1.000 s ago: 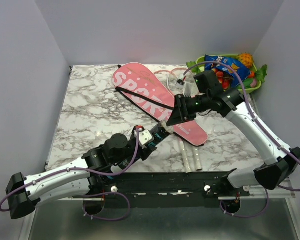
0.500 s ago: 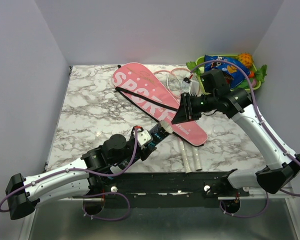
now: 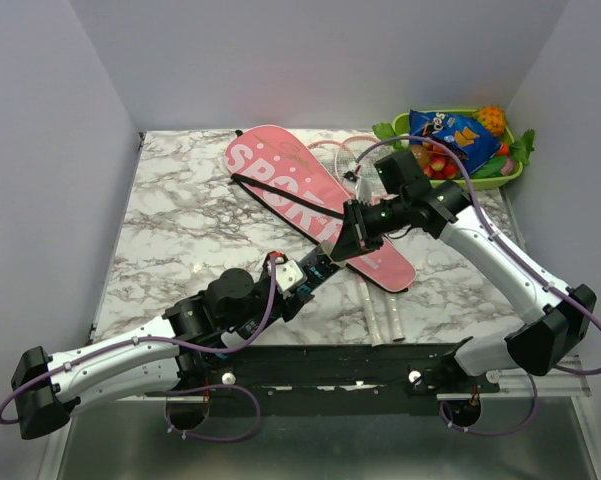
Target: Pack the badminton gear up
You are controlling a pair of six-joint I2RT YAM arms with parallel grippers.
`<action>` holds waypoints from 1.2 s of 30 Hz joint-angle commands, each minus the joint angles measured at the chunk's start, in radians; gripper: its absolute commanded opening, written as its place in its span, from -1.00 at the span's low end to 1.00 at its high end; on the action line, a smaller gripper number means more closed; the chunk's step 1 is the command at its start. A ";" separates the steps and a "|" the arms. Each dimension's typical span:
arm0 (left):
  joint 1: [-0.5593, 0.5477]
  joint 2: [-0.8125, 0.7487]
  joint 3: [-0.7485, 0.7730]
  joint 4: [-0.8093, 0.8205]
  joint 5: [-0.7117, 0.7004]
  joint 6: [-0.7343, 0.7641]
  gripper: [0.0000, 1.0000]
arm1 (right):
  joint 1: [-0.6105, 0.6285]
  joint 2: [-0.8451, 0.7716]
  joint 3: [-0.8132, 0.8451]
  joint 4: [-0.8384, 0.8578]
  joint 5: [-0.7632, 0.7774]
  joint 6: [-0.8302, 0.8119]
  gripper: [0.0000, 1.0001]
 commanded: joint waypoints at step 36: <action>-0.005 -0.028 -0.056 0.095 -0.011 -0.022 -1.00 | -0.123 -0.016 0.298 -0.275 0.559 0.001 0.10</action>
